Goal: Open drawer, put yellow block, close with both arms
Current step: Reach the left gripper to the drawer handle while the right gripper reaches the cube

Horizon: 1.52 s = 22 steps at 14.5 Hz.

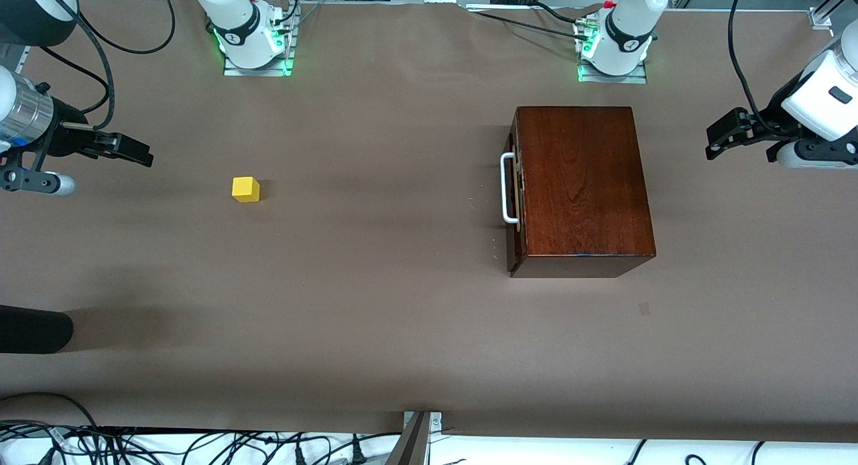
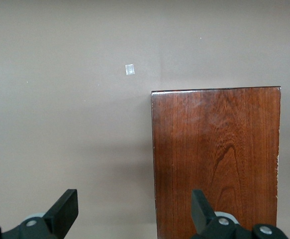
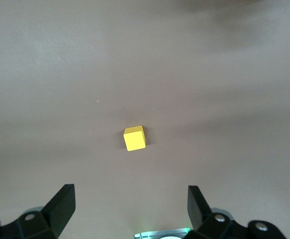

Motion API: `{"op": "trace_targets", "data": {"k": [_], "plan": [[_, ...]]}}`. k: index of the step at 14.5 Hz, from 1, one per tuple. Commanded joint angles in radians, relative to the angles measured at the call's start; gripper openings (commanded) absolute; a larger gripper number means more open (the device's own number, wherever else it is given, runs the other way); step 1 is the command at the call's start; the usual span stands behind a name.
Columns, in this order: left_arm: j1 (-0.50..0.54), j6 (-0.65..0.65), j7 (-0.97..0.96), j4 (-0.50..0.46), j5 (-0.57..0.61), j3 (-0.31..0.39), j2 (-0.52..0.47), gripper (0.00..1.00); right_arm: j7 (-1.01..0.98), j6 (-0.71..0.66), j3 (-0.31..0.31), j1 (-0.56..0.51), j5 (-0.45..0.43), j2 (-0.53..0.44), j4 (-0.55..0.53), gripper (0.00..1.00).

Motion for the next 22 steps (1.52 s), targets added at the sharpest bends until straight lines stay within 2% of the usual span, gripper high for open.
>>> {"op": "trace_targets", "data": {"k": [1,3,6,10,12,18,22], "plan": [[0.001,-0.006,0.019,0.013,0.010,-0.003,0.009,1.00,-0.001,-0.010,0.004,0.001,-0.012,-0.016,-0.002,1.00],[0.001,-0.011,0.013,0.013,0.007,-0.003,0.044,1.00,-0.001,-0.016,0.003,0.001,-0.010,-0.016,0.000,1.00],[-0.014,-0.034,0.010,0.018,-0.007,-0.006,0.043,1.00,-0.001,-0.016,0.003,0.000,-0.012,-0.016,-0.002,1.00],[-0.030,-0.039,-0.036,0.056,-0.008,-0.055,0.069,1.00,0.000,-0.013,0.004,0.001,-0.012,-0.016,-0.009,1.00],[-0.070,-0.039,-0.109,0.083,-0.007,-0.087,0.098,1.00,0.000,-0.010,0.004,0.001,-0.012,-0.014,-0.012,1.00],[-0.342,-0.026,-0.509,0.096,-0.005,-0.096,0.204,1.00,-0.006,-0.011,0.004,0.001,-0.013,-0.017,-0.022,1.00],[-0.462,0.128,-0.683,0.081,-0.005,-0.096,0.285,1.00,-0.006,-0.004,0.004,0.001,-0.013,-0.052,-0.072,1.00]]}}
